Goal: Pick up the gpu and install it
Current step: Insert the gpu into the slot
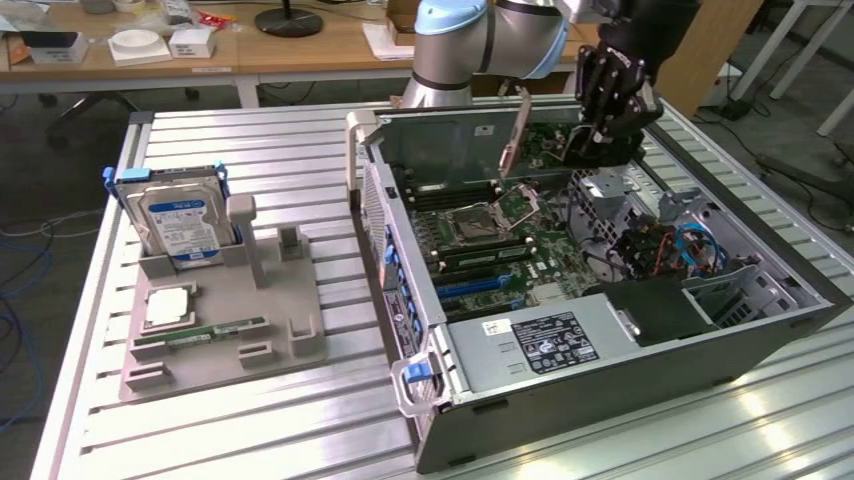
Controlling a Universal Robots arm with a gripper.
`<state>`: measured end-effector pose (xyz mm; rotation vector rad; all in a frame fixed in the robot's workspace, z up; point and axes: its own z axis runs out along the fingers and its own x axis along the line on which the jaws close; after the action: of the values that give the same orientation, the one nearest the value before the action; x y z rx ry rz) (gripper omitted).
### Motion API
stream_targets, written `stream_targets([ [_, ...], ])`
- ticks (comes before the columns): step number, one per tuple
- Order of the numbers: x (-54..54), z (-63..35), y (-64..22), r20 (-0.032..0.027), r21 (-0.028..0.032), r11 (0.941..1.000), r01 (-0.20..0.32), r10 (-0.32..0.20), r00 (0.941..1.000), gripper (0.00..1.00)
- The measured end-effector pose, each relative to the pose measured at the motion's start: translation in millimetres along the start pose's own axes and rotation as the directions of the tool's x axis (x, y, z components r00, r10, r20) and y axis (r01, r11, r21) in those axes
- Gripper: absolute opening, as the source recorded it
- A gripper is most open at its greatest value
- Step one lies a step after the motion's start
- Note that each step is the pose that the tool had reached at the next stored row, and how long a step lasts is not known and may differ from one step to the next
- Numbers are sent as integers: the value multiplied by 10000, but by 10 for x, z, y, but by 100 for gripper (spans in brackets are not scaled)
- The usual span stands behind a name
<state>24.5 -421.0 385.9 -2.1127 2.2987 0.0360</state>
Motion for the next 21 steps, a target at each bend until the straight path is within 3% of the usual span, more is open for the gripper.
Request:
stream_targets([
  [5,9,1,8,12,59,9993,370,-370,9993,27],
  [12,43,1,92,33,163,9988,459,-460,9989,27],
  [21,78,1,200,35,235,9979,596,-597,9982,27],
])
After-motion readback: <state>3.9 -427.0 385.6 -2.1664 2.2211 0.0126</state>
